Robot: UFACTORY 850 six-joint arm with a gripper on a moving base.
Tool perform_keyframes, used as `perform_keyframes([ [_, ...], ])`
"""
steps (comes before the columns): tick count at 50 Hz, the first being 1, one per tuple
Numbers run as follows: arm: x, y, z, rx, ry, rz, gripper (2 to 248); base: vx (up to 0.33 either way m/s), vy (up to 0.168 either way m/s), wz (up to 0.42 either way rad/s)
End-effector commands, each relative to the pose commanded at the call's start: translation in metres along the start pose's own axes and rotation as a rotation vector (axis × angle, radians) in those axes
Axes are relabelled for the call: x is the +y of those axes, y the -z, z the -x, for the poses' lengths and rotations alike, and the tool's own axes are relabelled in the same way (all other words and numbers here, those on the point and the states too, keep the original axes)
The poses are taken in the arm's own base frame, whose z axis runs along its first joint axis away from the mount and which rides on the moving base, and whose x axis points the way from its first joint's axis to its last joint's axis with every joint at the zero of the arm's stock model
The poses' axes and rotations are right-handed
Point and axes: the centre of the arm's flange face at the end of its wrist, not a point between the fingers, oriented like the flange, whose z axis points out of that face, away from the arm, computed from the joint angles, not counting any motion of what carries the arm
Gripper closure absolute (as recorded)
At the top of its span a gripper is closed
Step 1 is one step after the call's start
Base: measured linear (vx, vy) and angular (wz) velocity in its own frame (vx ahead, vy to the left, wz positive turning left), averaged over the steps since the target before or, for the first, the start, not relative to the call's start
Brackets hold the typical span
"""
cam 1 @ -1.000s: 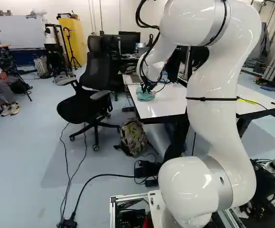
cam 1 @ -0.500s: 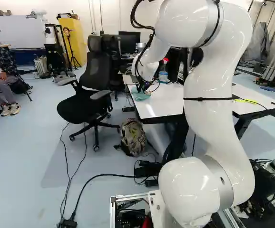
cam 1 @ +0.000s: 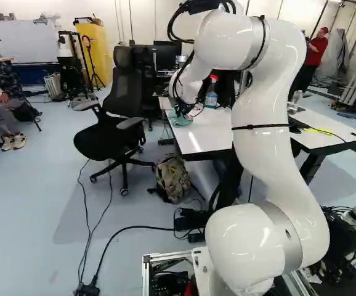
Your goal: Clean the table with the green towel
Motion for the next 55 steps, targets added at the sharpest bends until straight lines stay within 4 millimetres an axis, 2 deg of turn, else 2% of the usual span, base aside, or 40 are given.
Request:
perform_keyframes([
  [9, 0.004, -0.008, -0.007, 0.010, -0.005, 0.004, 202, 0.000, 0.000, 0.000],
  [25, 0.030, -0.007, -0.006, 0.009, -0.033, 0.029, 202, 0.000, 0.000, 0.000],
  [45, 0.064, 0.004, 0.004, -0.003, -0.072, 0.061, 202, 0.000, 0.000, 0.000],
  [55, 0.069, 0.016, 0.015, -0.016, -0.079, 0.067, 202, 0.000, 0.000, 0.000],
])
